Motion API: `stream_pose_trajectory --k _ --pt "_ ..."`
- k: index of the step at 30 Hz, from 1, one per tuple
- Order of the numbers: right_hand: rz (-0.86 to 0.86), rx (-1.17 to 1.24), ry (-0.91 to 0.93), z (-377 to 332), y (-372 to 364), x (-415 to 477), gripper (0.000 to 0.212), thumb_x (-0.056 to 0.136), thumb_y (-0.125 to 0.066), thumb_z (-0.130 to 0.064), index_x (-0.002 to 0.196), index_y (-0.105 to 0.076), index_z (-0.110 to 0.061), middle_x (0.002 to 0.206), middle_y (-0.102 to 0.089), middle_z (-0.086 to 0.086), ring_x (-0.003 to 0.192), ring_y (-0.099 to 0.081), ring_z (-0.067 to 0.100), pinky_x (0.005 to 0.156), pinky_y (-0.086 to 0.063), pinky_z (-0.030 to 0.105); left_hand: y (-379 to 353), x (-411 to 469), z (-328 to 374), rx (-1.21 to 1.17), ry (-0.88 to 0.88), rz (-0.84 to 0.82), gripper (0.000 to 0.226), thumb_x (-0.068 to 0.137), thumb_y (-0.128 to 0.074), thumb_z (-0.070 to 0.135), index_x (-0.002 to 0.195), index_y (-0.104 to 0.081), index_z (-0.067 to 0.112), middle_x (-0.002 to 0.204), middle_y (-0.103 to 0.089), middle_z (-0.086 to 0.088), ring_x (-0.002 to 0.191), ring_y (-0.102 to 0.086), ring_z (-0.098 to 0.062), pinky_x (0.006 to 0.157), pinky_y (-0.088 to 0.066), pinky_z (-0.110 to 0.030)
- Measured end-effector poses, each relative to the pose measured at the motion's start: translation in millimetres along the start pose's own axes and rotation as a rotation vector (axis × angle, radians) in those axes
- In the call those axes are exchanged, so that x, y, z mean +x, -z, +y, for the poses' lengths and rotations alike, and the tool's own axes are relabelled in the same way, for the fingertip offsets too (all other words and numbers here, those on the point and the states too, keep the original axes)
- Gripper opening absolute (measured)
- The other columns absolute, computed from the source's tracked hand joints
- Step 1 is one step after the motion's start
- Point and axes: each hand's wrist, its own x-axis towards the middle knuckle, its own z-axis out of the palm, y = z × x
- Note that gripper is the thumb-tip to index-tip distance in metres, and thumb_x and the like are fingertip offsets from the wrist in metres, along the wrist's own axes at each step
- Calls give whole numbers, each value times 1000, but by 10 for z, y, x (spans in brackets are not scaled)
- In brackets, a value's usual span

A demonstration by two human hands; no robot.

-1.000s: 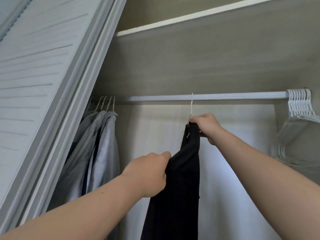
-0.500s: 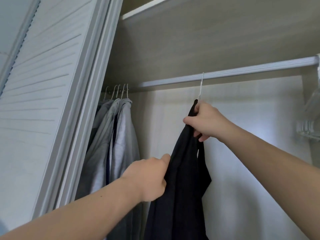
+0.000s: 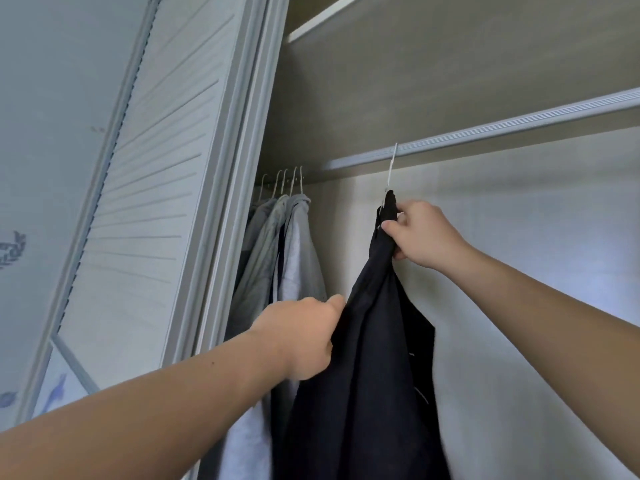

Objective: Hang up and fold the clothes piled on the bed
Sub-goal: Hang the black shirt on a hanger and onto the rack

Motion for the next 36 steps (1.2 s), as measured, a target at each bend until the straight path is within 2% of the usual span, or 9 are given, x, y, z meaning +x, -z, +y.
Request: stream_pose_trajectory --k 5,13,16,20,24,28,31,34,36 --pt "-23 59 18 45 -320 242 15 97 -52 -10 103 -64 -4 92 -69 12 86 -68 37 83 -57 46 15 -10 -189 70 115 30 21 90 -45 10 108 -38 19 74 -47 1 60 -48 -20 49 -29 -32" --pt "-83 190 -70 35 -977 755 25 96 -53 -6 117 -67 -5 108 -69 17 90 -68 42 79 -60 53 -46 42 -377 195 233 69 39 89 -48 5 126 -42 17 76 -50 1 54 -43 -16 49 -32 -30" --pt "-138 201 -96 -3 -1214 903 37 98 -51 -5 134 -60 -6 105 -67 16 82 -71 45 77 -60 53 -72 78 -429 267 237 62 39 85 -48 2 122 -44 14 84 -59 -2 61 -46 -19 62 -40 -34" --pt "-144 222 -106 -37 -1432 1088 41 97 -52 -4 137 -59 -8 119 -67 21 79 -71 45 72 -61 53 -70 150 -499 311 231 71 33 87 -52 5 119 -47 13 76 -49 -1 74 -47 -24 73 -33 -36" --pt "-168 234 -105 27 -1575 1164 41 98 -55 -11 139 -58 -12 124 -66 18 79 -72 42 76 -62 50 -78 168 -569 331 244 61 20 87 -53 7 98 -39 16 71 -44 0 73 -45 -23 74 -32 -36" --pt "-166 353 -74 94 -1604 1101 43 99 -59 -20 143 -55 -16 120 -68 11 82 -69 32 70 -63 41 -86 152 -615 332 222 49 16 92 -53 14 103 -42 17 70 -41 1 73 -44 -23 71 -30 -36" --pt "-152 347 29 114 -1602 908 43 99 -61 -24 142 -56 -18 116 -70 1 109 -66 30 93 -54 40 -51 55 -614 329 154 73 14 91 -50 16 94 -38 19 68 -37 4 73 -42 -22 68 -29 -35" --pt "-154 357 120 62 -1590 588 52 101 -56 -35 151 -43 -27 148 -50 1 137 -47 21 106 -40 33 -11 -124 -617 391 105 147 3 90 -45 20 93 -44 19 77 -48 3 75 -39 -21 69 -27 -34" --pt "-162 311 207 -3 -1570 313 55 102 -49 -43 154 -32 -36 160 -32 -7 148 -27 16 117 -27 36 8 -284 -619 453 91 216 12 91 -41 26 92 -51 19 84 -57 2 77 -44 -21 70 -29 -35"
